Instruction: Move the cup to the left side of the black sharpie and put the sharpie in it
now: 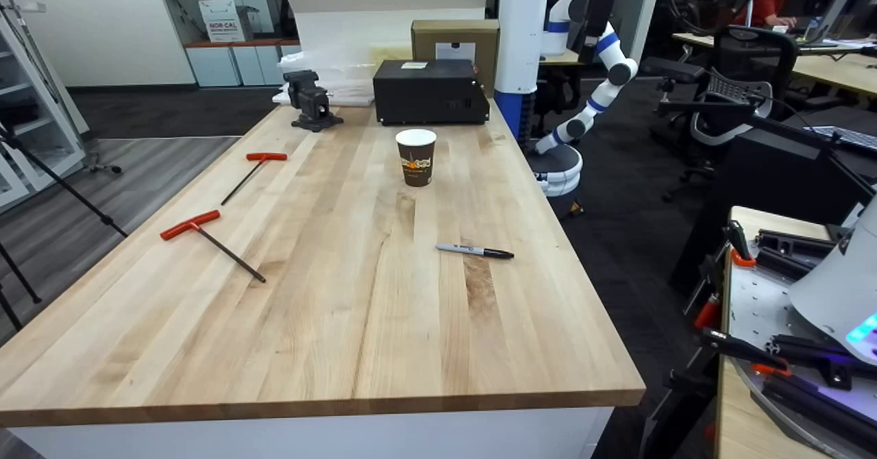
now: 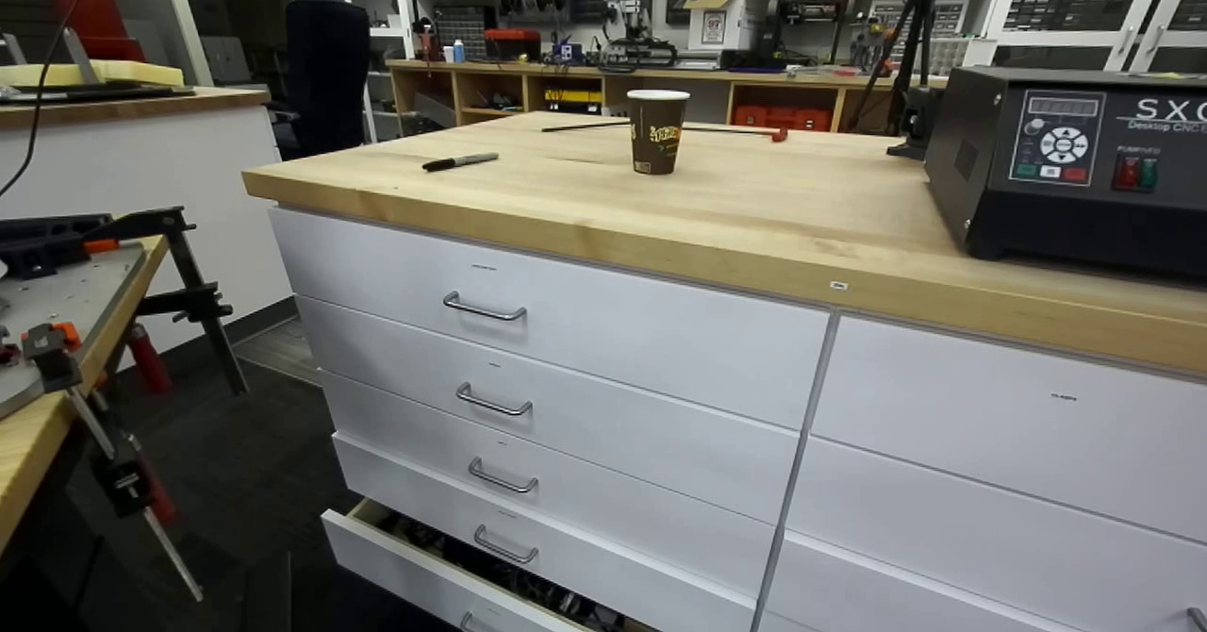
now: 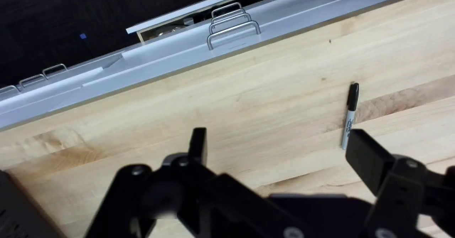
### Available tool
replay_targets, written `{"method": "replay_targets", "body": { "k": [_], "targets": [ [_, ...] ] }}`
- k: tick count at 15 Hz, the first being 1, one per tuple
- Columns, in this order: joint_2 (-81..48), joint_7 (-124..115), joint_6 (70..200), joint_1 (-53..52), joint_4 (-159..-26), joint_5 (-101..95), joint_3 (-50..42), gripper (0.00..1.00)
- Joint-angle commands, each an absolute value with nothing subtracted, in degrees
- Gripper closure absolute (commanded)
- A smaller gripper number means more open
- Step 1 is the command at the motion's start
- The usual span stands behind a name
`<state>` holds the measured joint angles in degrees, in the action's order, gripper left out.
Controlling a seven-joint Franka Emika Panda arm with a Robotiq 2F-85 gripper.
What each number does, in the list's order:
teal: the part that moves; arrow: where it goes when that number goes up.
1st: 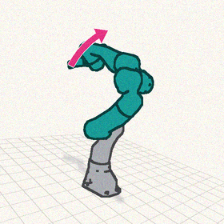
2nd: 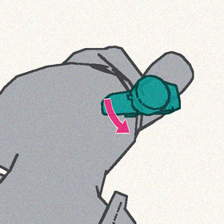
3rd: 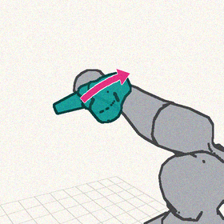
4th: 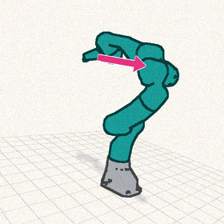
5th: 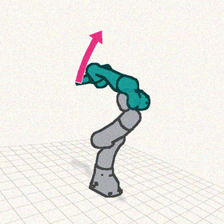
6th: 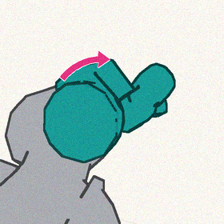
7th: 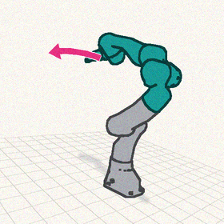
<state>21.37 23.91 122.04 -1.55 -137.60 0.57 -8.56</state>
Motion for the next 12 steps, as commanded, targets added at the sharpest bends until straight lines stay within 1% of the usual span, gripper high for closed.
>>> {"method": "replay_targets", "body": {
  "k": [1, 12],
  "targets": [
    [10.0, 24.2, 118.0, -2.5, -125.5, -0.7, -5.8, 0.00],
    [-17.4, 19.6, 105.7, -2.6, -93.6, -6.6, 1.0, 0.00]
  ]
}}
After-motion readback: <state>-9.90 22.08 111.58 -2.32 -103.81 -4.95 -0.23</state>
